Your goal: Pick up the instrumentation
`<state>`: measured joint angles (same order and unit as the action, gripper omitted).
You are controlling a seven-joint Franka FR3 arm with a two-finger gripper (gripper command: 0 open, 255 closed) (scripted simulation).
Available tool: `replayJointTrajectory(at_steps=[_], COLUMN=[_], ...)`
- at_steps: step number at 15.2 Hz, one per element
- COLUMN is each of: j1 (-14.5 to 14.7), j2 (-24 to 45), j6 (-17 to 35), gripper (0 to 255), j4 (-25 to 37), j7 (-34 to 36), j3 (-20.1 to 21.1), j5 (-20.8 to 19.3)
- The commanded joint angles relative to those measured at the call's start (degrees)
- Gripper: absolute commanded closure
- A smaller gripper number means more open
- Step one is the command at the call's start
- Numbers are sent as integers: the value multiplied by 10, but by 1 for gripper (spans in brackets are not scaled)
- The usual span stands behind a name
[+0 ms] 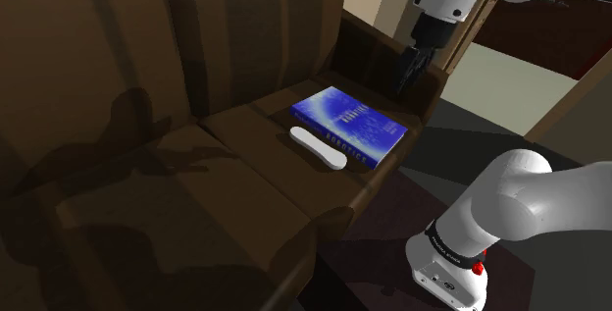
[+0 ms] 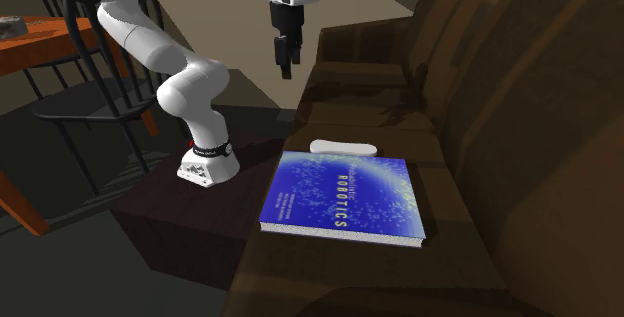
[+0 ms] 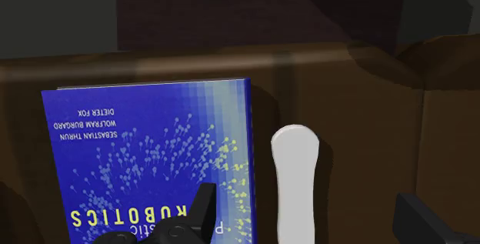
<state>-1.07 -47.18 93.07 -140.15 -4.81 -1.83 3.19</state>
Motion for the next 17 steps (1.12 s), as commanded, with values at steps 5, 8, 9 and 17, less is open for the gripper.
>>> replayJointTrajectory(at_steps=[5,8,9,17], j1=[7,12,13,19], j2=[46,90,106,265], j6=[82,144,165,327], gripper=[0,0,0,0], j4=[-36,-55,-60,-66], j7=[12,22,25,60], j3=[21,37,42,82], j5=[4,6,6,-5])
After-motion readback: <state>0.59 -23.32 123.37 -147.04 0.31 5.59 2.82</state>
